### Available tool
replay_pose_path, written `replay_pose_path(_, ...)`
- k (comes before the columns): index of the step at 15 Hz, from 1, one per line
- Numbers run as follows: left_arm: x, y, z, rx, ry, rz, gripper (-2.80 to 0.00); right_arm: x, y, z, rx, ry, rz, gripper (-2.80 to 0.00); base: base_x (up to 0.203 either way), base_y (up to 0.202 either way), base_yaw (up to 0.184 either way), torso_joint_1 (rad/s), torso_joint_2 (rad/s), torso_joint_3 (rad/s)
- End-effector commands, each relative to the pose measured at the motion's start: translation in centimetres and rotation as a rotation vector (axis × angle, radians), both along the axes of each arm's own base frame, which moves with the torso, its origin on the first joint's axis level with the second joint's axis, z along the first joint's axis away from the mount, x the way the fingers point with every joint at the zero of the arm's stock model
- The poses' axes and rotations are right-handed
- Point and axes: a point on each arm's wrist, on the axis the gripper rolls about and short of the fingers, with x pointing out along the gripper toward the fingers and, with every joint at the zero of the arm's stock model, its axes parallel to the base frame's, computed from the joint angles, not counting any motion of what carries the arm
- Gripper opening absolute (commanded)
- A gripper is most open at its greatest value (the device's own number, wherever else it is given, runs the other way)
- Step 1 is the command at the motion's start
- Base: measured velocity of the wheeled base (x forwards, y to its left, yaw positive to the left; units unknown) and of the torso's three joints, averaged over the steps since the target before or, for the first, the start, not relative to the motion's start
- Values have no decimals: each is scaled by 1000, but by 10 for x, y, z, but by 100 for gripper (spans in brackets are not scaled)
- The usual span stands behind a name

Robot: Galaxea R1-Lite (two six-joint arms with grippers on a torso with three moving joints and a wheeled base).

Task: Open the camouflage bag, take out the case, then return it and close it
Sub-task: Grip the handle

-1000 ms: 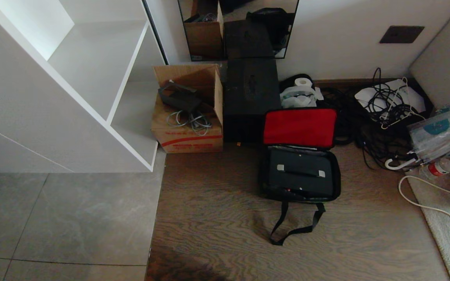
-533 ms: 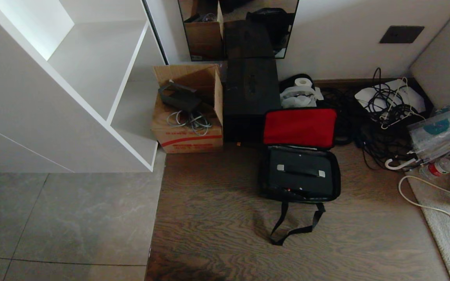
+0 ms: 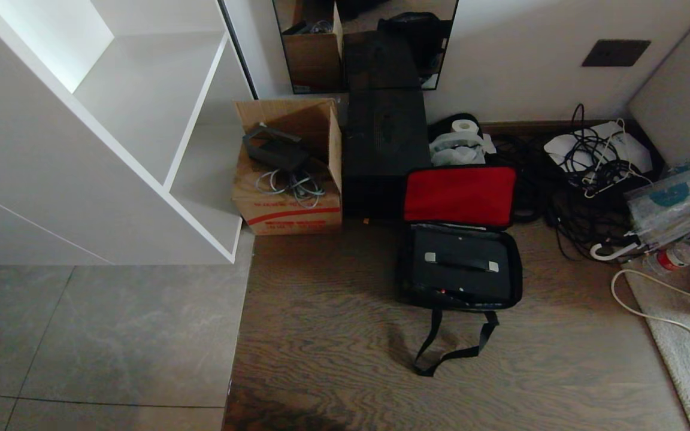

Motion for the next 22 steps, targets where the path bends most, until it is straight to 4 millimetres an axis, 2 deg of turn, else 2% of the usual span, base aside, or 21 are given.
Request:
replay_pose_path(1,0,0,0,0,-1,0,-280,0,0,0,0,2,0,-280,0,0,0,0,0,0)
replay_pose_path(22,0,0,0,0,-1,0,-280,1,0,1,27,-21,-5,-280,0,0,0,0,0,0)
